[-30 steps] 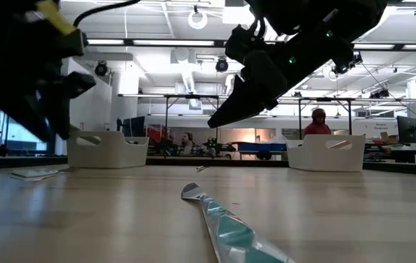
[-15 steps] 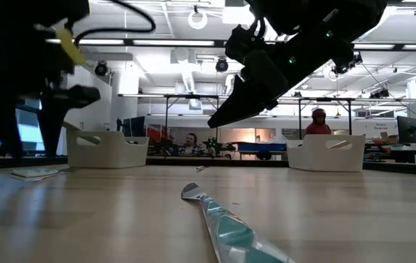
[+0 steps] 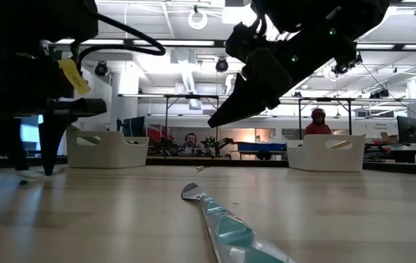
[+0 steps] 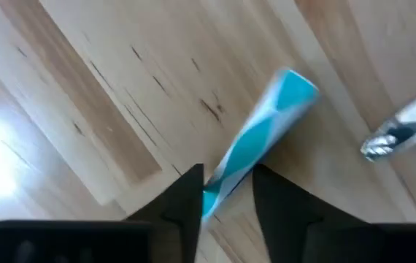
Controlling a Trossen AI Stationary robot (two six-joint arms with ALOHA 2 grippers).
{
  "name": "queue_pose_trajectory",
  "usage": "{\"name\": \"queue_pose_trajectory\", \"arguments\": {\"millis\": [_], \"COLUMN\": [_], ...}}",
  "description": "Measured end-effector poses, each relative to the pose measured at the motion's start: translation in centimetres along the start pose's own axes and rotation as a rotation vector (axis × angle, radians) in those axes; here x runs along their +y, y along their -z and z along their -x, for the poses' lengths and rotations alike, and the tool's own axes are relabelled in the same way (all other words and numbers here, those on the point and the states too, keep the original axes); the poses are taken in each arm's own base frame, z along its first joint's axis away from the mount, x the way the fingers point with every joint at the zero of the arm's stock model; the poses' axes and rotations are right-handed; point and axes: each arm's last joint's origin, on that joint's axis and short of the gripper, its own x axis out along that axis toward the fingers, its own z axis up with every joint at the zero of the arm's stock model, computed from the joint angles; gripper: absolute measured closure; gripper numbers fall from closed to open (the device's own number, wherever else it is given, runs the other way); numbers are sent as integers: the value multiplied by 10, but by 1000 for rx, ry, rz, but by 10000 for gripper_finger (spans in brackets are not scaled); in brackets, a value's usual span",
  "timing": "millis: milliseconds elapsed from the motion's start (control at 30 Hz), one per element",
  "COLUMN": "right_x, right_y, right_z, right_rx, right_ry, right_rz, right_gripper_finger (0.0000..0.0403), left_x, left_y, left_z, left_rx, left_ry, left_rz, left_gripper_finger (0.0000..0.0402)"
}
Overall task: Sort silverware by color (type)
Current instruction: Put the left blue knife into the black bin
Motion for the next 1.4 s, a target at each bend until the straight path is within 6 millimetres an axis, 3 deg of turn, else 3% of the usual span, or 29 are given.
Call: {"name": "queue_pose_trajectory", "arguments": {"millis": [167,233,500,700,933,1200,1400], "right_x": [1,1,1,1,2,2,2], "right_y": [0,0,-1,-2,-3,-4,-4], "right_z": [0,0,0,0,0,0,0], "right_rx": [0,0,-10,-23,-37,-43,-43], "right_ry": [-2,-2,-2,-4,-5,-5,-5], "right_rz": [7,24,36,16,12,12,12], "right_gripper_finger": [403,403,396,361,313,302,302], "left_x": [5,7,17,27,36,36,39], "left_y": [-4,-6,-13,-7,-6,-13,-13], "left_z": [0,1,17,24,21,2,-14], "left_rx": [-31,-56,-226,-280,-316,-294,-247], "left_ry": [-74,-77,-140,-132,36,21,32], "left_rz": [53,97,239,404,573,476,460], "left_gripper_finger": [379,393,401,400,344,250,238]}}
